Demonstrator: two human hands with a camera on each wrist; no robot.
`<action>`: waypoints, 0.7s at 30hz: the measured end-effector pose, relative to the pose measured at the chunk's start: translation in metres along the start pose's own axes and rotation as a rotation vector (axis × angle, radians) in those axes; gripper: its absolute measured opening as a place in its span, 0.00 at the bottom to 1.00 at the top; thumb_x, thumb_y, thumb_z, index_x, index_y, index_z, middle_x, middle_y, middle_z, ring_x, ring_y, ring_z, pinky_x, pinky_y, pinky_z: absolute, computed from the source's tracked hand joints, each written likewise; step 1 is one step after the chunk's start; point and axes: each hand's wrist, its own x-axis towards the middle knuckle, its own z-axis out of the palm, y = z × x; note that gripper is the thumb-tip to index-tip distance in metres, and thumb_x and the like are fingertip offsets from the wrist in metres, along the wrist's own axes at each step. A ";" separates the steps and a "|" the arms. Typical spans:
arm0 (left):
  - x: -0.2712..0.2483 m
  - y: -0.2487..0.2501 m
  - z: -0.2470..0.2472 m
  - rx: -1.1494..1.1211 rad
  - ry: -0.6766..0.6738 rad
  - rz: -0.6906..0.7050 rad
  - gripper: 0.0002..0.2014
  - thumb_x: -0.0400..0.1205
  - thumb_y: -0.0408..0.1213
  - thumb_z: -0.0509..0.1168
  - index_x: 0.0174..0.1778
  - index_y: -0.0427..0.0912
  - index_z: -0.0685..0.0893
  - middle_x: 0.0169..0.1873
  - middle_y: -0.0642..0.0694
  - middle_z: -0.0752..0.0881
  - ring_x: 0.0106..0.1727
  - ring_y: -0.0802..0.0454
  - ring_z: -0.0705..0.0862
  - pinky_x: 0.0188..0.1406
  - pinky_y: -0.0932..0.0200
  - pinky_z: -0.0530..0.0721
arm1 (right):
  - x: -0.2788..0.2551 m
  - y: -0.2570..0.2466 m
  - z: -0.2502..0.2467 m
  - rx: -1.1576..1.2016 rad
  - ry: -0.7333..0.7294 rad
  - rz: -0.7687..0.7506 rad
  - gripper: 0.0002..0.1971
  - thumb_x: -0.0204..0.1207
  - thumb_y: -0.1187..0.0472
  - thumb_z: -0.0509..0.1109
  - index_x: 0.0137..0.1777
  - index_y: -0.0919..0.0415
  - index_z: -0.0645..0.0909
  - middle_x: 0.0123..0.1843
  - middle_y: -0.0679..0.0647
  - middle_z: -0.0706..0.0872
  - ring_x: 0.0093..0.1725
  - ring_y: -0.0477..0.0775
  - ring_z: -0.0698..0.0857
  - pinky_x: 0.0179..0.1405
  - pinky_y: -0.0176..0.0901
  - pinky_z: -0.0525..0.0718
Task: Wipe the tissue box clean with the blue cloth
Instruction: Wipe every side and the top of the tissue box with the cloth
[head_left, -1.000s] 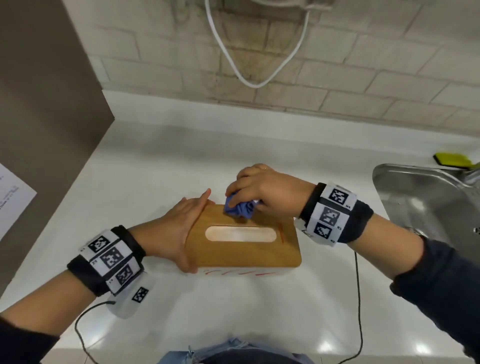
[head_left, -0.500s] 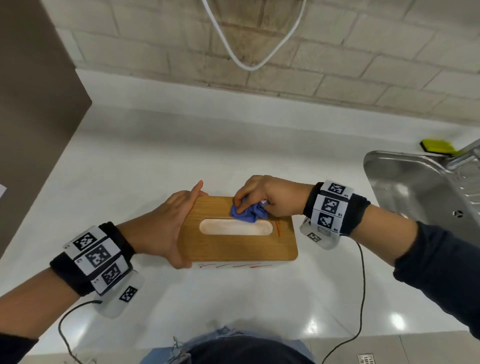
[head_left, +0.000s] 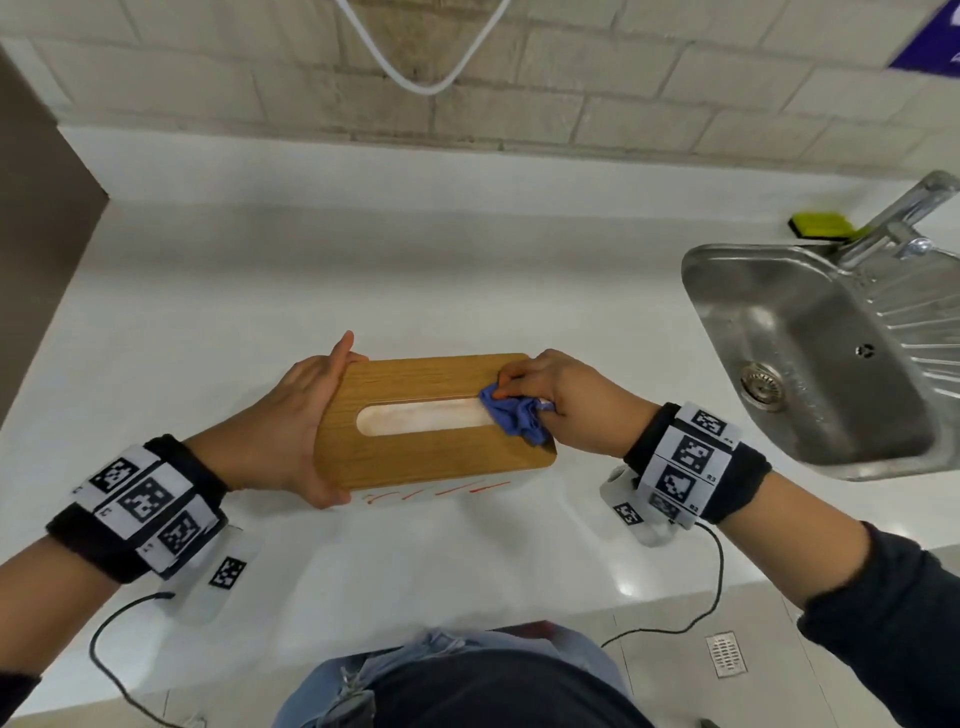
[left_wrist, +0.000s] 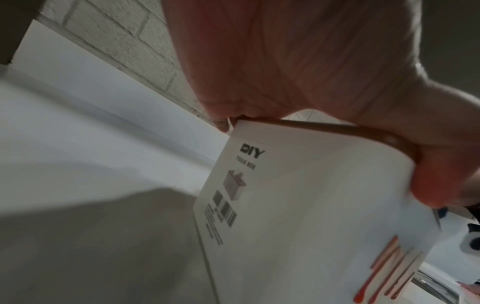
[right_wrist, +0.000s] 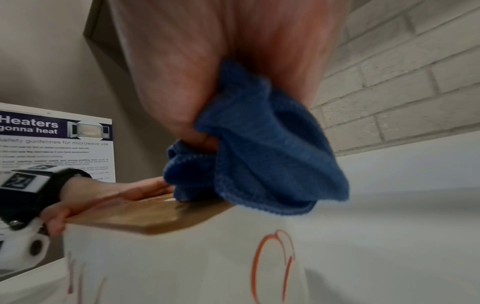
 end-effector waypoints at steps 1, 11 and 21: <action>0.000 0.000 0.000 0.001 0.003 -0.004 0.76 0.47 0.60 0.79 0.73 0.60 0.22 0.74 0.60 0.54 0.71 0.67 0.48 0.73 0.63 0.54 | -0.006 -0.004 0.002 0.006 0.002 0.007 0.14 0.65 0.69 0.62 0.47 0.68 0.87 0.42 0.63 0.88 0.35 0.50 0.76 0.40 0.32 0.69; 0.000 0.000 0.002 -0.013 0.010 0.001 0.77 0.46 0.62 0.77 0.76 0.55 0.23 0.73 0.61 0.55 0.75 0.61 0.50 0.74 0.60 0.55 | -0.042 -0.022 0.014 0.037 0.021 0.022 0.13 0.63 0.76 0.61 0.43 0.69 0.85 0.45 0.61 0.86 0.37 0.56 0.79 0.37 0.44 0.79; -0.008 0.002 0.008 -0.041 0.022 0.026 0.76 0.49 0.62 0.80 0.73 0.64 0.21 0.76 0.64 0.41 0.76 0.67 0.40 0.80 0.54 0.48 | -0.094 -0.032 -0.016 0.282 0.036 0.541 0.15 0.70 0.75 0.58 0.43 0.62 0.85 0.42 0.59 0.87 0.32 0.52 0.84 0.32 0.45 0.84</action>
